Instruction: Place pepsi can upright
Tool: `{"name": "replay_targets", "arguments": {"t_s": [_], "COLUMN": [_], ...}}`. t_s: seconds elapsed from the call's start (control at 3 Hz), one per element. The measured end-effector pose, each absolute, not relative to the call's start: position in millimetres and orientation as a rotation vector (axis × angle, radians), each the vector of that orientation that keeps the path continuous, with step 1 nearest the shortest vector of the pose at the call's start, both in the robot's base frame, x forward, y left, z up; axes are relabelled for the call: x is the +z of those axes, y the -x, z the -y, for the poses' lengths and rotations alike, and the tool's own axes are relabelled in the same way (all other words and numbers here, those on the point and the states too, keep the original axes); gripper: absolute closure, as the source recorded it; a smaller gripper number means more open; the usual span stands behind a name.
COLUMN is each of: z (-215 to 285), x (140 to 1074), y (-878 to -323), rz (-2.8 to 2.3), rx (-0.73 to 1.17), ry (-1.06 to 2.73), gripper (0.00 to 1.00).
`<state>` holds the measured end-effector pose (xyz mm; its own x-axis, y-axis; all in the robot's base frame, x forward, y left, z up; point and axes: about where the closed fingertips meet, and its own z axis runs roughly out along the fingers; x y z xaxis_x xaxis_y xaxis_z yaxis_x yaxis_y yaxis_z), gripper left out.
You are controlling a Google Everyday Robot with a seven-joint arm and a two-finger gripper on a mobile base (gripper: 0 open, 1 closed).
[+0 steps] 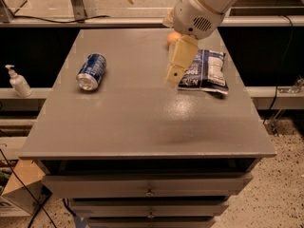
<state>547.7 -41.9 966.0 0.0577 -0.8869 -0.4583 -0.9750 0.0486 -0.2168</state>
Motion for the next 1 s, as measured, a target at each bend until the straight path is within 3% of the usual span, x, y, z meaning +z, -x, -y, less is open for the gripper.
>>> {"name": "replay_targets", "arguments": {"t_s": [1.0], "z": [13], "x": [980], "y": [-593], "rz": [-1.813], "rx": [0.32], "ry": [1.672], "gripper": [0.0]}}
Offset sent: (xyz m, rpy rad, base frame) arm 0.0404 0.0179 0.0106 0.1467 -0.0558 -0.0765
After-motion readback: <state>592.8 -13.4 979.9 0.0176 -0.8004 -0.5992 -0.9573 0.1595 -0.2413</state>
